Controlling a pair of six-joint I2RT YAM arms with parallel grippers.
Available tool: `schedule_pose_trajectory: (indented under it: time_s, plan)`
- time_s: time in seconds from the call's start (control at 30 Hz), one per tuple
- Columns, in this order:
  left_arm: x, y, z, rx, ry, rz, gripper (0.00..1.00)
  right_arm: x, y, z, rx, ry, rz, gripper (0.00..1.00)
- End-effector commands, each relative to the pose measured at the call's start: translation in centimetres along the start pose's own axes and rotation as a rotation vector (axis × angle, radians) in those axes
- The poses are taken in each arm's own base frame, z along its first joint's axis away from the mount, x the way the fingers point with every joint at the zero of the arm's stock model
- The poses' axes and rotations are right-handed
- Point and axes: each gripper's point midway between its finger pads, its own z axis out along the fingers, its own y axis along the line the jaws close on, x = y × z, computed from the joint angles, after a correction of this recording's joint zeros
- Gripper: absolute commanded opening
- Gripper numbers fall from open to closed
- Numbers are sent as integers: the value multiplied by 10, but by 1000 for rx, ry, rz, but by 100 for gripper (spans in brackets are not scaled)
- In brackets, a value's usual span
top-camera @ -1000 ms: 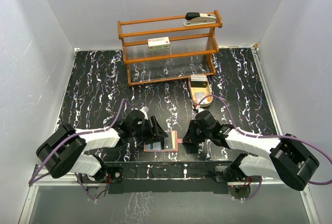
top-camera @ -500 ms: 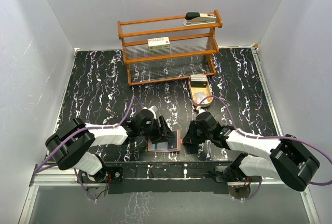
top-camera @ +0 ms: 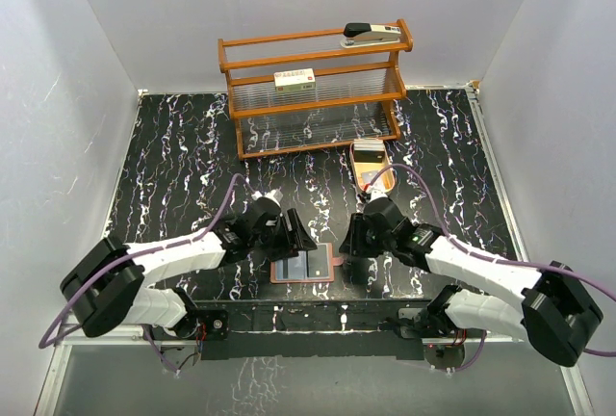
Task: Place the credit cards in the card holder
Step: Insert the credit card into the card holder, then turn over the card slot in the card holder.
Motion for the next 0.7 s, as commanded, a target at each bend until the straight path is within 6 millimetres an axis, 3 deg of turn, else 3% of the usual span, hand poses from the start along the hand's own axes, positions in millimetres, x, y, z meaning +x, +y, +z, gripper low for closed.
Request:
schedule_pose_trajectory:
  time_s: [0.0,0.27,0.53,0.67]
  plan:
    - [-16,13,-19,-66,-41,7,62,-22,27,-14,-75,-54,0,28]
    - [-32,44,-42,-50,-38,-110,62,-16,68,0,-168,-20,15,27]
    - [-35,43,-56,64,-24,-187,62,-10,116,26,-207,28,-42,25]
    - [-34,44,-56,77,-20,-195,62,-9,121,41,-170,49,-56,22]
